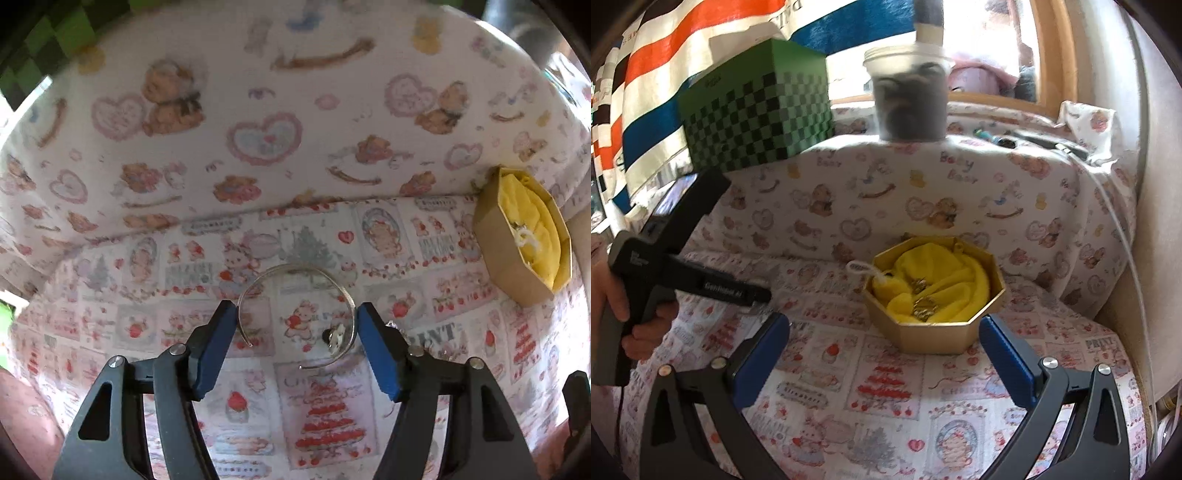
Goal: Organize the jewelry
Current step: 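Move the open left gripper down around the silver bangle bracelet, then close the left gripper on the bangle while the right gripper grasps a small silver hoop ring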
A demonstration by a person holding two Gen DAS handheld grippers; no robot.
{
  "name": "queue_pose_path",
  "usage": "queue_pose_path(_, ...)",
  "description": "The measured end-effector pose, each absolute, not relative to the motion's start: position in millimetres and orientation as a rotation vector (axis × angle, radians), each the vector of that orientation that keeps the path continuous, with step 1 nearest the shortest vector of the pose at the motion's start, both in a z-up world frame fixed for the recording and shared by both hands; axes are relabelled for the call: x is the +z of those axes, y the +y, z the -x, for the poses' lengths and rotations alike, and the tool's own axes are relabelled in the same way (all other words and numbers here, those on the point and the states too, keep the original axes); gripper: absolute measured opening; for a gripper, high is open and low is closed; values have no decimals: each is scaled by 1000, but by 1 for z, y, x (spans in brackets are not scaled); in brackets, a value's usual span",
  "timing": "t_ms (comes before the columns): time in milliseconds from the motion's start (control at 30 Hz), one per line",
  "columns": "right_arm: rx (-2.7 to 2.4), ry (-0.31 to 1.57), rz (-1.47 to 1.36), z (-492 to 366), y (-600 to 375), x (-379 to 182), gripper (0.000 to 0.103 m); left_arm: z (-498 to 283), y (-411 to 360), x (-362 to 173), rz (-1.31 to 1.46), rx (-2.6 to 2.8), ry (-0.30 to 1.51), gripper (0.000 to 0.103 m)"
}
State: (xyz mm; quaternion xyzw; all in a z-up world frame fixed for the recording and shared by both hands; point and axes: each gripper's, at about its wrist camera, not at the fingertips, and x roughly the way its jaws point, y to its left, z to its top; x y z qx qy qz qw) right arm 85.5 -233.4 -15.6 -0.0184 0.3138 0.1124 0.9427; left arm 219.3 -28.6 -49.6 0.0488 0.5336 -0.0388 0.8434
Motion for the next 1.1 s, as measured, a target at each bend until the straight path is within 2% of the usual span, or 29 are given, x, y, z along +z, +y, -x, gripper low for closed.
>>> queue_pose_path(367,421,718,80,-72,-202,-20,102,-138,8,-2,-15,-106,874,66)
queue_pose_path(433,403,722,83,-73,-198,-20,97,-137,11,-5,-3,-129,883,66)
queue_pose_path(467,392,726,79,-74,-195,-20,91,-133,11,-6,4,-136,886,66)
queue_pose_path(533,372,758,88,-78,-186,-21,80,-134,12,-11,24,-132,901,66)
queue_pose_path(600,376,808,139,-83,-169,-26,62,-134,15,-16,43,-152,913,66)
queue_pose_path(700,378,872,185,-92,-153,-34,45,-133,18,-17,44,-163,907,66)
queue_pose_path(767,367,965,176,-105,-140,-42,39,-133,25,-15,63,-156,903,66)
queue_pose_path(833,369,1023,134,-115,-134,-45,38,-132,31,-14,84,-161,908,66)
queue_pose_path(967,315,1100,140,-130,-115,-50,29,-130,38,-11,78,-131,891,66)
queue_pose_path(1100,265,1165,202,-136,-97,-58,23,-135,45,-15,94,-132,917,66)
